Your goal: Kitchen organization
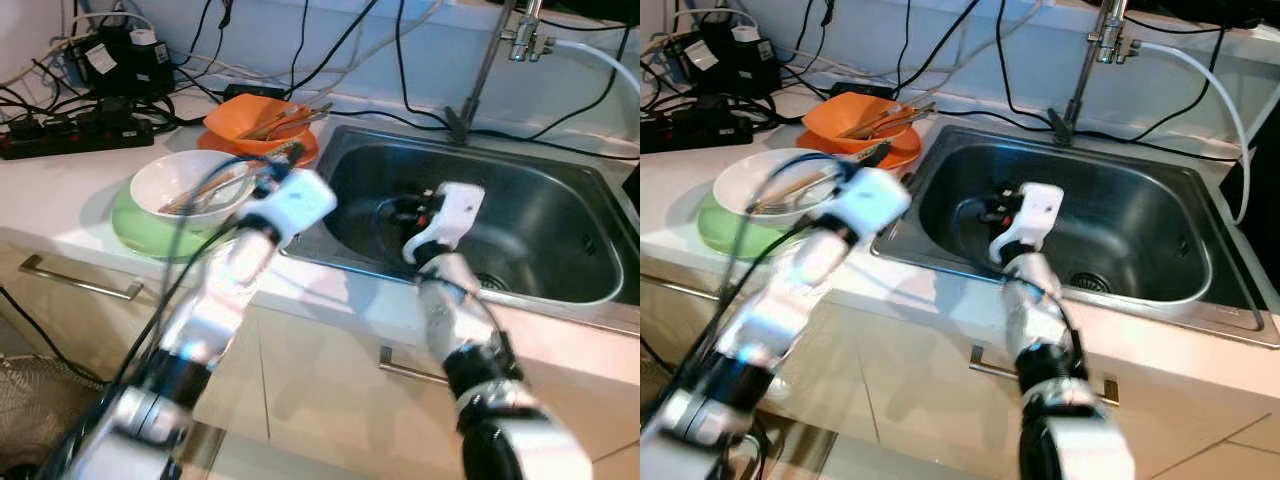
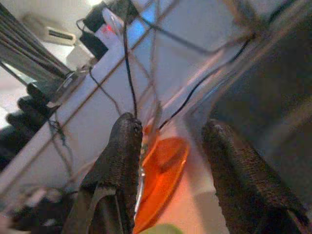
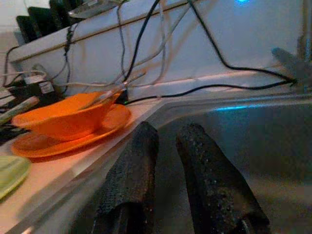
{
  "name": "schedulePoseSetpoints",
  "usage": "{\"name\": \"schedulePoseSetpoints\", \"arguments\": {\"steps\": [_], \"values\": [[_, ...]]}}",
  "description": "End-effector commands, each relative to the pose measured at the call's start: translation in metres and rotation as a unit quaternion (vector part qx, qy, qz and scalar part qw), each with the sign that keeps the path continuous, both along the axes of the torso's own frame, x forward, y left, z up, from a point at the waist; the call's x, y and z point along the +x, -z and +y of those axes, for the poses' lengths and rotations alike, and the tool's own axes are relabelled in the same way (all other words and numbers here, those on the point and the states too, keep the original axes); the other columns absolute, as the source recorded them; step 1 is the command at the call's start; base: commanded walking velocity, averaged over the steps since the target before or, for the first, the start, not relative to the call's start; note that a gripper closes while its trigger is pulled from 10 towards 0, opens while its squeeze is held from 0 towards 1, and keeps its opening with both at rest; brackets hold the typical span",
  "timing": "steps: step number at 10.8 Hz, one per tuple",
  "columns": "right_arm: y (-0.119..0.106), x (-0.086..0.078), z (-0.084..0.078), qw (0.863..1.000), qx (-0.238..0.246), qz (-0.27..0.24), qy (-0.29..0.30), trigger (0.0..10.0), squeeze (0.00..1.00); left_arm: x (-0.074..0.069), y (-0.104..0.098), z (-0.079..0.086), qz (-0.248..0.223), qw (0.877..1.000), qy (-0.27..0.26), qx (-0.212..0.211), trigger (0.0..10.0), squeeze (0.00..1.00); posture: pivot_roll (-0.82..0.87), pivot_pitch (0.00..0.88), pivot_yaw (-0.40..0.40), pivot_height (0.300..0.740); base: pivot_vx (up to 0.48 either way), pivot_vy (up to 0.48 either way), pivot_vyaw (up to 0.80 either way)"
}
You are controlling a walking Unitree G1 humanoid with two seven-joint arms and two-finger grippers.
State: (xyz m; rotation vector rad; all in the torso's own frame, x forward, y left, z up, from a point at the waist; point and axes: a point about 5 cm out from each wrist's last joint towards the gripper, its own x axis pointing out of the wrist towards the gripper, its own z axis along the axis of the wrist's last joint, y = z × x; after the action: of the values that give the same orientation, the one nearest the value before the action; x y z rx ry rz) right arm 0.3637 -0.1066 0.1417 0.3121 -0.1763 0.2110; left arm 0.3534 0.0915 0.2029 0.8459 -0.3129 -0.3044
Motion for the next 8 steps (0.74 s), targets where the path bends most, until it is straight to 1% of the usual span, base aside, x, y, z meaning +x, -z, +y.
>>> {"name": "schedulePoseSetpoints", "arguments": {"steps": [1, 3, 4, 8], "values": [[-0.005, 0.000, -0.002, 1.000, 0.005, -0.009, -0.001, 10.0, 0.00, 0.006, 0.001, -0.003, -0.009, 0.999, -0.021, 0.031, 10.0, 0.00, 0.20, 0.000, -0.040, 0.740, 0.000, 0.000, 0.00], [-0.004, -0.002, 0.000, 1.000, 0.006, -0.006, -0.006, 10.0, 0.00, 0.023, 0.006, -0.003, 0.002, 0.996, -0.054, 0.066, 10.0, 0.00, 0.19, 0.000, -0.038, 0.740, 0.000, 0.000, 0.00], [-0.004, -0.003, 0.000, 1.000, 0.007, -0.007, -0.007, 10.0, 0.00, 0.029, 0.003, -0.002, 0.002, 0.995, -0.071, 0.072, 10.0, 0.00, 0.19, 0.000, -0.037, 0.740, 0.000, 0.000, 0.00], [-0.005, -0.004, 0.000, 1.000, 0.007, -0.003, -0.007, 10.0, 0.00, 0.039, 0.001, 0.004, -0.005, 0.990, -0.114, 0.084, 10.0, 0.00, 0.19, 0.000, -0.041, 0.740, 0.000, 0.000, 0.00]]}}
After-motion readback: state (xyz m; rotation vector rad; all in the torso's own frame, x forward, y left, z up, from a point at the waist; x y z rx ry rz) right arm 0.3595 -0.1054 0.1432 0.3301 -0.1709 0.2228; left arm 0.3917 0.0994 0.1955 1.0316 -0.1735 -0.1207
